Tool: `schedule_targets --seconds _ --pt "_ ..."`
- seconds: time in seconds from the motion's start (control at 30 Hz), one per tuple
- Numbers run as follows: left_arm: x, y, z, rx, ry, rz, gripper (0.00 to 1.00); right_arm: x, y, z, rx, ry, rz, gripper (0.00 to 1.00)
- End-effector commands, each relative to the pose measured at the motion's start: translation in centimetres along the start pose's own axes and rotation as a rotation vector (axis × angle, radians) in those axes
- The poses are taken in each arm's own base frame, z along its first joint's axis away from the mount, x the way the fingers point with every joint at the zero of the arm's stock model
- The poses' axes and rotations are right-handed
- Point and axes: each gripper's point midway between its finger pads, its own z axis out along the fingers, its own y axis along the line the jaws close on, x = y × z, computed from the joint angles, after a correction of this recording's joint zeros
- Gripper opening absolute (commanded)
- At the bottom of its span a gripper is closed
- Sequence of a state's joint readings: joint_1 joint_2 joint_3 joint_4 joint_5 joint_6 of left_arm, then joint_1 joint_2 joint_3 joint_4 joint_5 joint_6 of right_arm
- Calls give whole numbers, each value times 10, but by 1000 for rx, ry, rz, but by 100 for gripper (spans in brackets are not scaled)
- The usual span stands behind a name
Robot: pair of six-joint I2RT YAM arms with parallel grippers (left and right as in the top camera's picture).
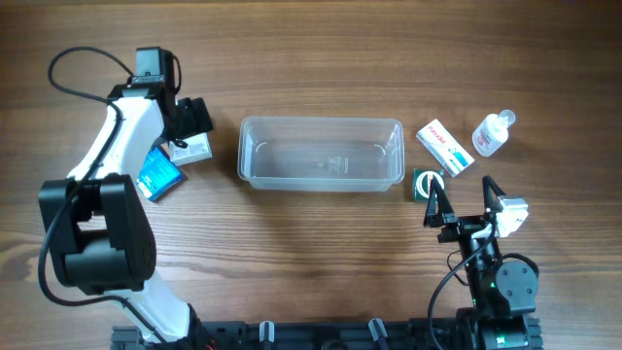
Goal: Pack container
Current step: 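Grasp the white Hansaplast pack with the left gripper and lift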
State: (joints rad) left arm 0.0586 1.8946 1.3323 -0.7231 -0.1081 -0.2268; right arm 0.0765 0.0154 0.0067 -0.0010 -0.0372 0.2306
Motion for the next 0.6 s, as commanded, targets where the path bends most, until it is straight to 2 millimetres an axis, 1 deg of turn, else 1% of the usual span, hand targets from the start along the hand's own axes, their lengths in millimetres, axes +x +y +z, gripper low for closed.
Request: schedule_targets --seconds 0.0,0.07,0.23,0.57 --pt "3 4 13 17 28 72 100 0 2 0 -12 -3 8 100" --pt "8 -5 17 68 49 134 100 0 2 0 -12 -3 8 100" --pt "10 -6 29 68 64 150 100 0 2 0 -12 -3 8 100" --pt "10 -8 31 76 64 149 99 0 2 0 -12 -3 8 100"
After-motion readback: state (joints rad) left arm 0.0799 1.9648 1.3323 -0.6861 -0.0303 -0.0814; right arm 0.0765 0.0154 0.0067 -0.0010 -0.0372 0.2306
